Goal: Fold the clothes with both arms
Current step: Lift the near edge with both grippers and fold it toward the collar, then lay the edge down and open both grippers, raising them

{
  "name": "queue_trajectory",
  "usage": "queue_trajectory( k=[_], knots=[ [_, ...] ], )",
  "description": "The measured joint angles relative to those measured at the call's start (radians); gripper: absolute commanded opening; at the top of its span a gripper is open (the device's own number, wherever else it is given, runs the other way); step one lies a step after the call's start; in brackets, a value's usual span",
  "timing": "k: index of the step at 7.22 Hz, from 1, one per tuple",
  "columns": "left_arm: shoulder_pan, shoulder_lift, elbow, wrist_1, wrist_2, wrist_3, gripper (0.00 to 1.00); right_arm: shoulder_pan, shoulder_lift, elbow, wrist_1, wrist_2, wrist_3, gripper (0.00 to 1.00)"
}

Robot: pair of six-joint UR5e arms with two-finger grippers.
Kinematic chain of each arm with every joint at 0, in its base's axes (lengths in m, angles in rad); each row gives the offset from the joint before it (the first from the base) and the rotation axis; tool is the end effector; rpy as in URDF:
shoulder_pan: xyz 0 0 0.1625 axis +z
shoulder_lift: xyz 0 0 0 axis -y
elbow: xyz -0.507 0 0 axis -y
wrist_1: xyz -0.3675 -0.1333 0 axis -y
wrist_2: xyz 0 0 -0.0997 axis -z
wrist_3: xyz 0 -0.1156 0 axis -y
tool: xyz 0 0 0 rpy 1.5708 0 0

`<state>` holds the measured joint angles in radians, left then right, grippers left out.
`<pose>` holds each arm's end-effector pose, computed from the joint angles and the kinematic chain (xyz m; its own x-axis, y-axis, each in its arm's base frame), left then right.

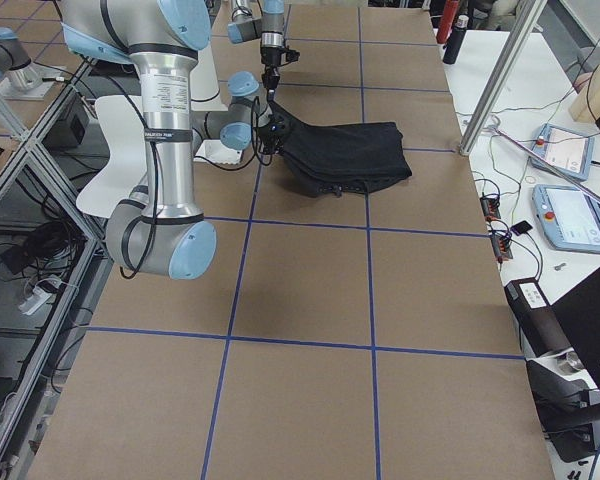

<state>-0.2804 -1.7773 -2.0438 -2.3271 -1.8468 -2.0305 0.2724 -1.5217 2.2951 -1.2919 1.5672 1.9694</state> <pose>0.4652 -0.2399 0.3440 0.1129 -0.4768 -0.8718 0.0635 0.8790 -0.4725 -0.3855 -0.2465 0.3829 0.3343 0.4964 0.8012 -0.4360 0.8351 -0.3355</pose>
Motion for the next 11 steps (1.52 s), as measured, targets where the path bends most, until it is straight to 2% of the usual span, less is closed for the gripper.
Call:
queue_trajectory(
  k=[2,4,5,7,10,11],
  knots=[
    [-0.058,0.000,-0.025,0.003,-0.020,0.001,0.00,0.057,0.007,0.045,0.000,0.117,0.018,0.00],
    [-0.199,-0.057,-0.007,0.052,-0.099,0.028,0.00,0.234,0.065,-0.004,0.000,0.320,0.019,0.00],
    [-0.269,-0.123,0.032,0.106,-0.138,0.064,0.00,0.316,0.127,-0.074,-0.001,0.399,0.018,0.00],
    [-0.383,-0.239,0.155,0.171,-0.179,0.149,0.00,0.436,0.234,-0.230,-0.004,0.489,0.007,0.00],
    [-0.480,-0.365,0.370,0.173,-0.192,0.256,0.00,0.562,0.420,-0.507,-0.003,0.596,-0.063,0.00],
    [-0.499,-0.404,0.444,0.166,-0.190,0.286,0.10,0.581,0.487,-0.618,0.004,0.610,-0.099,0.43]
  ],
)
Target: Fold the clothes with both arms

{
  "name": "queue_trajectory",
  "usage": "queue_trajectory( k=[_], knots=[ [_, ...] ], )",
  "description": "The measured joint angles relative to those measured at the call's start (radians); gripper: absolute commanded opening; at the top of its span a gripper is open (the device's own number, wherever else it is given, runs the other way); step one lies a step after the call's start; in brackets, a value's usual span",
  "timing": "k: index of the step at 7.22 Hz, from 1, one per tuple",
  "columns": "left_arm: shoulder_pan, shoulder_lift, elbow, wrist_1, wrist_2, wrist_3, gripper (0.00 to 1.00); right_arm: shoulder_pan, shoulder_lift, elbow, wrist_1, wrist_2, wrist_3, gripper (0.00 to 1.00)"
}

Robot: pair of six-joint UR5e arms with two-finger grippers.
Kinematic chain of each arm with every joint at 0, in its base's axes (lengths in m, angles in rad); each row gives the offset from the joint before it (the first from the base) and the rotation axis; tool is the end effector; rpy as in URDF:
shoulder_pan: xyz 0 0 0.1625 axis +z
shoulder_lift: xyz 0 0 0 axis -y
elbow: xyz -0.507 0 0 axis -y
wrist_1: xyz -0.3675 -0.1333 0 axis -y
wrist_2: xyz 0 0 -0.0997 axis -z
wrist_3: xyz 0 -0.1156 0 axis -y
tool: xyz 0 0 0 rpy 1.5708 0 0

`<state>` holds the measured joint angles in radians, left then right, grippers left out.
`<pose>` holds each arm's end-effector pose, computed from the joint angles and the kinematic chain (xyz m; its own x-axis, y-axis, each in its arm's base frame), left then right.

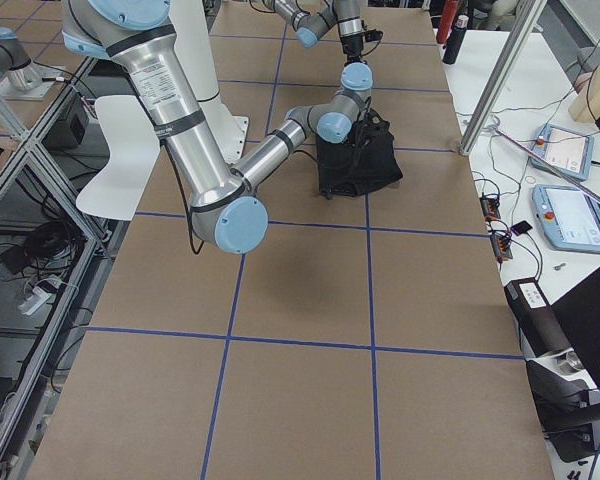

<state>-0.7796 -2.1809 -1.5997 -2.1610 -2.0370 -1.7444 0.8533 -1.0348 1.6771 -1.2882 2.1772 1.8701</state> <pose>0.4522 -0.5613 0.2995 0.1782 -0.3931 -0.9021 0.3630 0.8783 -0.3111 -0.4023 -0.5635 0.3558 0.2838 0.6938 0.6619 -0.4224 0.7102 -0.5632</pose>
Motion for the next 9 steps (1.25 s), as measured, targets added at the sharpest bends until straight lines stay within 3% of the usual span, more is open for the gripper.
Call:
queue_trajectory(
  k=[1,3,4,6,8,9],
  knots=[
    [-0.015,-0.027,0.094,-0.046,0.004,0.041,0.94,0.012,0.082,-0.158,0.048,0.005,-0.035,0.99],
    [-0.052,-0.094,0.337,-0.215,0.029,0.125,1.00,0.050,0.239,-0.502,0.222,0.005,-0.127,1.00],
    [-0.075,-0.126,0.412,-0.252,0.051,0.166,1.00,0.072,0.292,-0.596,0.257,0.005,-0.197,1.00],
    [-0.109,-0.153,0.455,-0.269,0.067,0.206,1.00,0.110,0.327,-0.645,0.272,0.033,-0.242,1.00],
    [-0.125,-0.164,0.454,-0.271,0.067,0.229,1.00,0.108,0.277,-0.564,0.278,0.040,-0.239,0.99],
    [-0.135,-0.159,0.441,-0.270,0.063,0.275,1.00,0.085,0.236,-0.483,0.277,0.023,-0.226,0.01]
  ],
)
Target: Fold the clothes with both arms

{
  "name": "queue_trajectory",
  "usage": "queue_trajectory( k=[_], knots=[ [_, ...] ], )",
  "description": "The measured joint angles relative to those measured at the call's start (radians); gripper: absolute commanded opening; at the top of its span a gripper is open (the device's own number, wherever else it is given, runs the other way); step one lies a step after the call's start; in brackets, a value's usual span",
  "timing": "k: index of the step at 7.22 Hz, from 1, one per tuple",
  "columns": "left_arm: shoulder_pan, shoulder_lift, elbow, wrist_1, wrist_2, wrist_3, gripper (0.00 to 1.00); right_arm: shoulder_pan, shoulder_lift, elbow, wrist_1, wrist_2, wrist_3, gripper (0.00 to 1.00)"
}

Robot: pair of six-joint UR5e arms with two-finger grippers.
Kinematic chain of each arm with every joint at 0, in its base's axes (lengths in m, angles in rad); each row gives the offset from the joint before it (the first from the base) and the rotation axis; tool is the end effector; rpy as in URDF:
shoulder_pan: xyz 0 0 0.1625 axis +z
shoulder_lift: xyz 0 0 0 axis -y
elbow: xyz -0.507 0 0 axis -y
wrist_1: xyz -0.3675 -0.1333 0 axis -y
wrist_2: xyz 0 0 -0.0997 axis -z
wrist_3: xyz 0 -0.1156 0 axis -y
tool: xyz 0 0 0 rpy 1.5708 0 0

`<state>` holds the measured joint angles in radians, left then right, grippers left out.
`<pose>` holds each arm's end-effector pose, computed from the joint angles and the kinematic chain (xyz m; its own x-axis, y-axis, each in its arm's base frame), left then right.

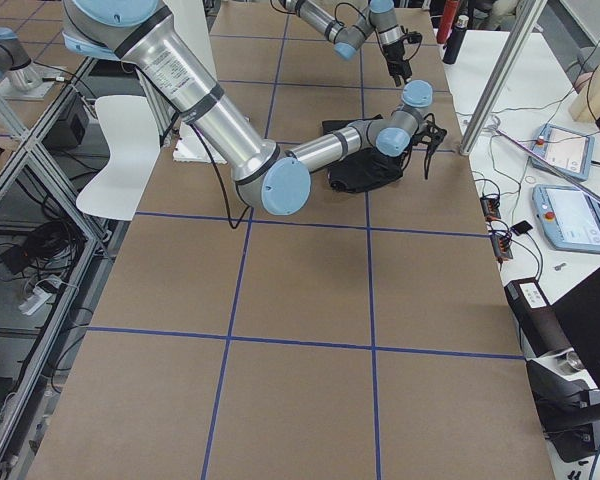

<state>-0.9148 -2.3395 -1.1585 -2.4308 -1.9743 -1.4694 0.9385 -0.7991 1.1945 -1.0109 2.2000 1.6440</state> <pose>0.4373 -0.7123 0.3421 0.2616 -0.1873 -0.9468 0.4802 0.8762 -0.0406 -0.4359 -0.7054 0.3569 0.3134 0.5278 0.7894 -0.3922 0.8290 -0.3986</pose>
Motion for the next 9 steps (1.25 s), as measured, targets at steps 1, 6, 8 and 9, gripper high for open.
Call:
queue_trajectory(
  k=[1,6,8,9],
  knots=[
    [-0.021,0.029,-0.030,0.003,-0.021,0.082,1.00,-0.039,-0.034,0.088,-0.010,-0.045,0.033,0.00],
    [-0.202,0.268,-0.202,0.010,-0.162,0.467,1.00,-0.306,0.041,0.120,-0.082,-0.386,0.056,0.00],
    [-0.217,0.288,-0.212,0.010,-0.173,0.492,1.00,-0.327,0.115,0.016,-0.083,-0.426,0.032,0.00],
    [-0.217,0.289,-0.213,0.010,-0.173,0.493,1.00,-0.328,0.132,-0.017,-0.080,-0.437,0.022,0.00]
  ],
)
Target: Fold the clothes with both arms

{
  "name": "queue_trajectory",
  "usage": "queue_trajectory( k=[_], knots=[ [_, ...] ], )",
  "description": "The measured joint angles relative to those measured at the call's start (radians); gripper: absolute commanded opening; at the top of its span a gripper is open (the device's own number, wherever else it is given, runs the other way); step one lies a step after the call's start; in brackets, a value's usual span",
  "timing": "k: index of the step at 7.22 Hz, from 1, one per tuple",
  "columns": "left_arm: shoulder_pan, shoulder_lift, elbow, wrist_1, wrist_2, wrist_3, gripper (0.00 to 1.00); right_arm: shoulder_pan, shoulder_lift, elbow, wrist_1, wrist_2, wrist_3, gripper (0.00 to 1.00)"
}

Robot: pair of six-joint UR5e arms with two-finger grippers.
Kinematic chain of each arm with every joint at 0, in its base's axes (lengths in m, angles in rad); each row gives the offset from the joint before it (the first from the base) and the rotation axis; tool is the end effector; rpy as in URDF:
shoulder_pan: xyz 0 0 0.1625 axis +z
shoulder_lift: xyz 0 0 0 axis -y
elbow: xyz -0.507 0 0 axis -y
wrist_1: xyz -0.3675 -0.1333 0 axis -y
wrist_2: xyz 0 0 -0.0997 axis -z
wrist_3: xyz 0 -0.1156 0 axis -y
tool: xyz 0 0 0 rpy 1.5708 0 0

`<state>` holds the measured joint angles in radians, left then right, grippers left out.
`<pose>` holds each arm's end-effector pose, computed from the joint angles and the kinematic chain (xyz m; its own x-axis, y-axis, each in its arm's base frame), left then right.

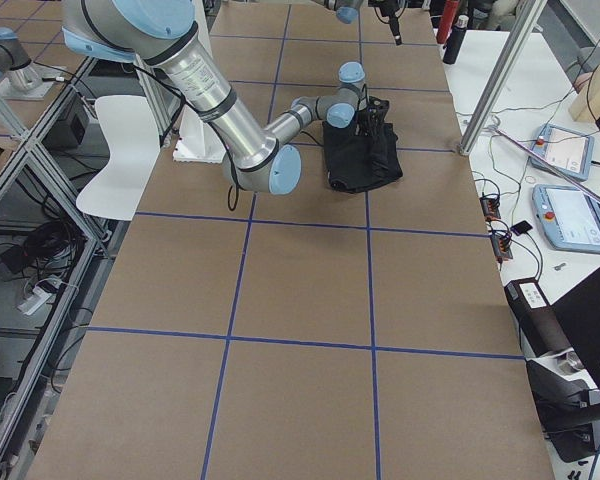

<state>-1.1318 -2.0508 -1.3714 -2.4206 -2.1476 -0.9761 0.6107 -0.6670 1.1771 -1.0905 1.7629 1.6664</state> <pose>0.2413 -0.6792 0.4615 0.4577 0.1302 -0.8795 0.3533 0.8812 0.3142 -0.6478 -0.5892 0.2756 0.4059 0.3985 0.8224 -0.4730 0.8616 -0.1840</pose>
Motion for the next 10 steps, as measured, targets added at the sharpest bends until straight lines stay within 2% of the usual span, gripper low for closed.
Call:
queue_trajectory(
  k=[2,7,9,10],
  knots=[
    [0.000,0.000,-0.003,0.000,0.000,0.000,1.00,0.006,0.040,-0.078,0.015,-0.020,-0.020,0.00],
    [-0.003,0.007,-0.016,-0.001,0.005,-0.005,1.00,0.101,0.206,-0.381,0.111,-0.056,-0.060,0.00],
    [-0.003,0.007,-0.020,-0.002,0.007,-0.008,1.00,0.147,0.246,-0.439,0.118,-0.048,-0.103,0.00],
    [-0.003,0.007,-0.022,-0.002,0.008,-0.009,1.00,0.161,0.244,-0.432,0.117,-0.024,-0.123,0.00]
  ],
)
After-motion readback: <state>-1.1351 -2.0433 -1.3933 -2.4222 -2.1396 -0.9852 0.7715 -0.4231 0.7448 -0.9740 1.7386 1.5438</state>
